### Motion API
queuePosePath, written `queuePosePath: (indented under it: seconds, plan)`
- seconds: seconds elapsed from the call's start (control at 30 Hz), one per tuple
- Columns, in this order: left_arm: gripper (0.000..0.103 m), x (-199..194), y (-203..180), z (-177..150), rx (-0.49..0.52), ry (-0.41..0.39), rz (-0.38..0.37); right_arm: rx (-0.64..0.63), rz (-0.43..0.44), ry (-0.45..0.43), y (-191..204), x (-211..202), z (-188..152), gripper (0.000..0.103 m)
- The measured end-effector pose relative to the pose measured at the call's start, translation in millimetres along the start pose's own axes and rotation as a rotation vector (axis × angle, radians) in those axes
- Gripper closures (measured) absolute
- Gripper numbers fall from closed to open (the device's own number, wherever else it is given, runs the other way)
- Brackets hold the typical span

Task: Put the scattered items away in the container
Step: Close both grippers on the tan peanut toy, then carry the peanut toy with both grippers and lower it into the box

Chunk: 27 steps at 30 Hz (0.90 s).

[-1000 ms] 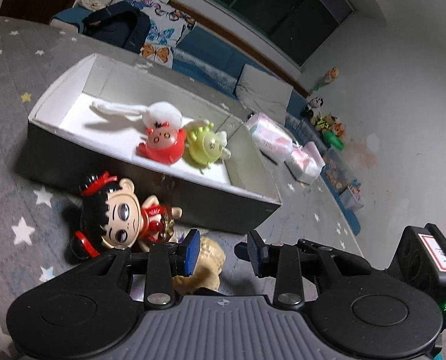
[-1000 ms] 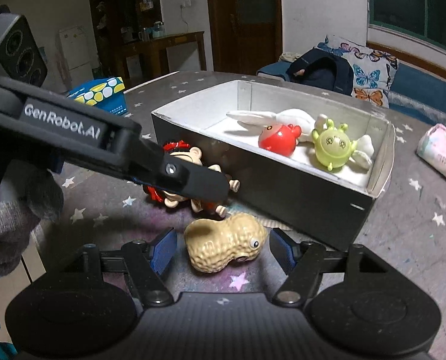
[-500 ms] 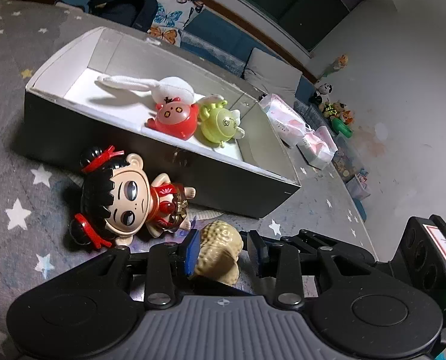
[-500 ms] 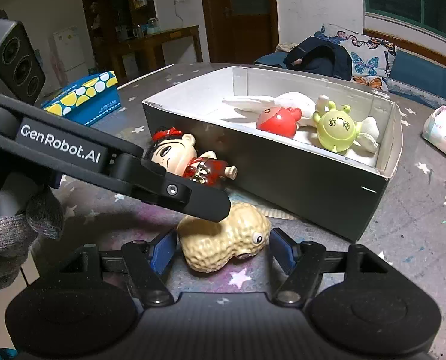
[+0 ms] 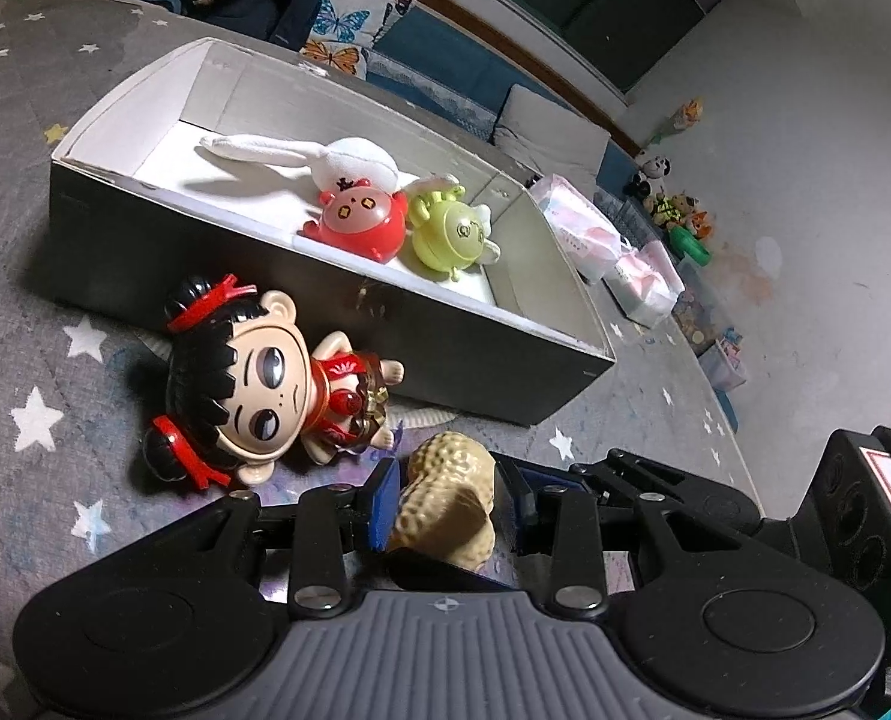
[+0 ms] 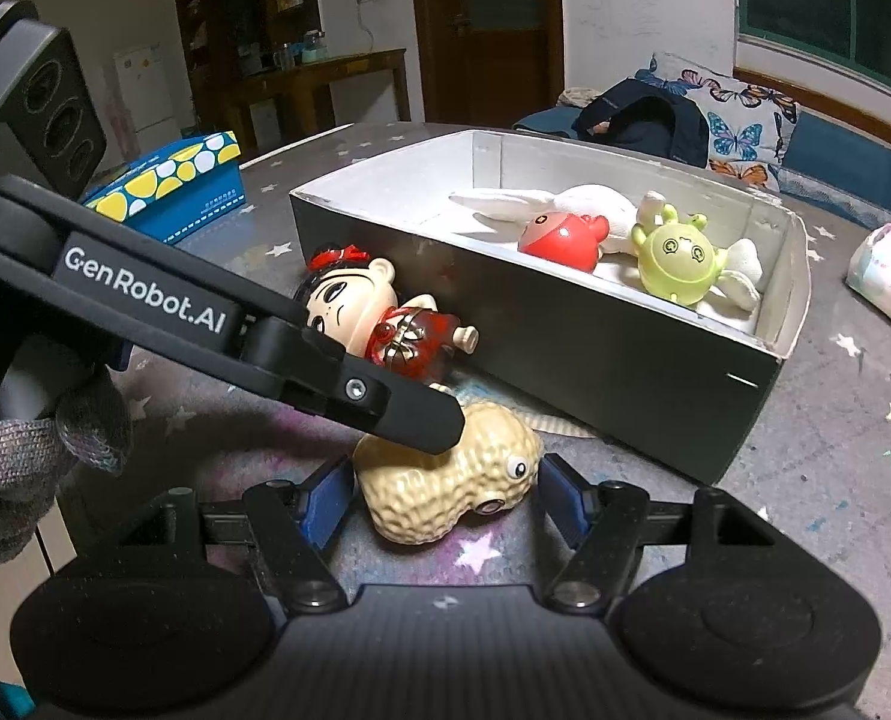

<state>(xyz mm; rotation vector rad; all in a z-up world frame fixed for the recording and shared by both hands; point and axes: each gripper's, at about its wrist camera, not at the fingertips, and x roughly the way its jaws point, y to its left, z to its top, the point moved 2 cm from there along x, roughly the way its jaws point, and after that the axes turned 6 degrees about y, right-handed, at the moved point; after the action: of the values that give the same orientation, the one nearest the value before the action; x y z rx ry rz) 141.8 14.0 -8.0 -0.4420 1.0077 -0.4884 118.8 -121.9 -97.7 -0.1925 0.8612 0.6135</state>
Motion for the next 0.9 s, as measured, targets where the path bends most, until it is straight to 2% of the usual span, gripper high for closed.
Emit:
queuePosePath:
  seconds: [0.33, 0.67, 0.9]
  plan:
    - [0.066, -0.2, -6.5, -4.1, -0.008, 0.021, -0.019, -0.008, -0.011, -0.003, 0.3, -7.8, -7.7, 0.034]
    - [0.064, 5.4, -15.1, -5.8, 0.056, 0.057, 0.039, -0.035, -0.023, -0.006, 5.2, -8.2, -10.0, 0.034]
    - [0.064, -0.7, -23.3, -2.9, 0.081, 0.051, 0.009, -0.046, -0.047, -0.02, 6.1, -20.9, -7.3, 0.034]
